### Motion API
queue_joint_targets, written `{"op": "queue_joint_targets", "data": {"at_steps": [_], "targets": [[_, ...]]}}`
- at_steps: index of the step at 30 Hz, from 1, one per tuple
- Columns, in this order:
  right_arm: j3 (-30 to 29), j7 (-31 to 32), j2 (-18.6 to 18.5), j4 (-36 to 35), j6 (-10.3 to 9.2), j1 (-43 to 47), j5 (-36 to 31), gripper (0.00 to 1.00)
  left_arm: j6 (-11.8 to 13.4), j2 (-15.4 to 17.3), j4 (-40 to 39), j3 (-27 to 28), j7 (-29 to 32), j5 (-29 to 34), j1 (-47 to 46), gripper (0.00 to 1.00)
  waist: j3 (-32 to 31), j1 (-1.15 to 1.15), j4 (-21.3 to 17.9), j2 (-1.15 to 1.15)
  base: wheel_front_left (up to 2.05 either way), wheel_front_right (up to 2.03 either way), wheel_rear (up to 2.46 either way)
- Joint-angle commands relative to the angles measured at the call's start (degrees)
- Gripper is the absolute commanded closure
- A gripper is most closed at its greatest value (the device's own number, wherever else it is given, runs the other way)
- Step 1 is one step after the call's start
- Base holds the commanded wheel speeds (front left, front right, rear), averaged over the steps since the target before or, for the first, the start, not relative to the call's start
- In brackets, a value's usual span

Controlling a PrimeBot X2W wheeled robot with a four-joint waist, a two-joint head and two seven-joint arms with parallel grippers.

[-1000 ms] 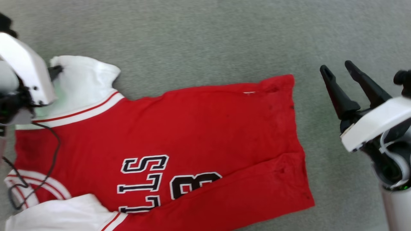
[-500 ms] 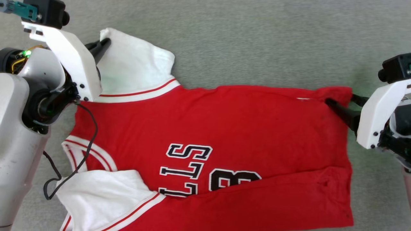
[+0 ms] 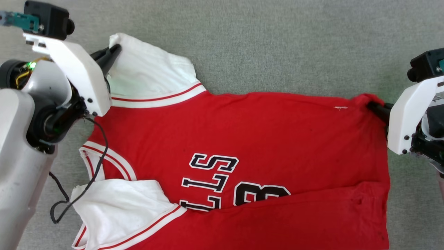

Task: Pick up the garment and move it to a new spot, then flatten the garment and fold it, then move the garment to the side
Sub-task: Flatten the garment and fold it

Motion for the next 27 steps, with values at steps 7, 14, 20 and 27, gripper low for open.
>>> {"op": "queue_joint_targets", "data": {"at_steps": [7, 14, 20, 27], "targets": [[-2.26, -6.57, 0.16, -0.35, -0.02, 2.49, -0.70, 1.00, 0.80, 1.18, -0.15, 2.18, -3.82, -1.78, 6.57, 1.00, -6.96, 0.00, 0.35, 0.00, 0.00, 0.00, 0.00], [-4.59, -9.62, 2.39, -1.17, -0.02, 8.98, -0.84, 1.00, 3.51, 2.47, -2.77, 5.05, -7.42, -4.32, 17.04, 1.00, -13.40, 0.00, 0.76, 0.00, 0.00, 0.00, 0.00], [-5.30, -12.36, 4.71, -1.15, -0.02, 16.89, -0.64, 1.00, 6.58, 1.80, -5.23, 7.28, -11.10, -7.52, 29.86, 1.00, -17.50, 0.00, 1.23, 0.00, 0.00, 0.00, 0.00], [-6.52, -15.66, 6.46, 0.61, -0.02, 24.19, 0.01, 1.00, 8.70, 0.11, -5.25, 8.19, -12.70, -11.51, 41.94, 1.00, -20.00, 0.00, 1.34, 0.00, 0.00, 0.00, 0.00]]}}
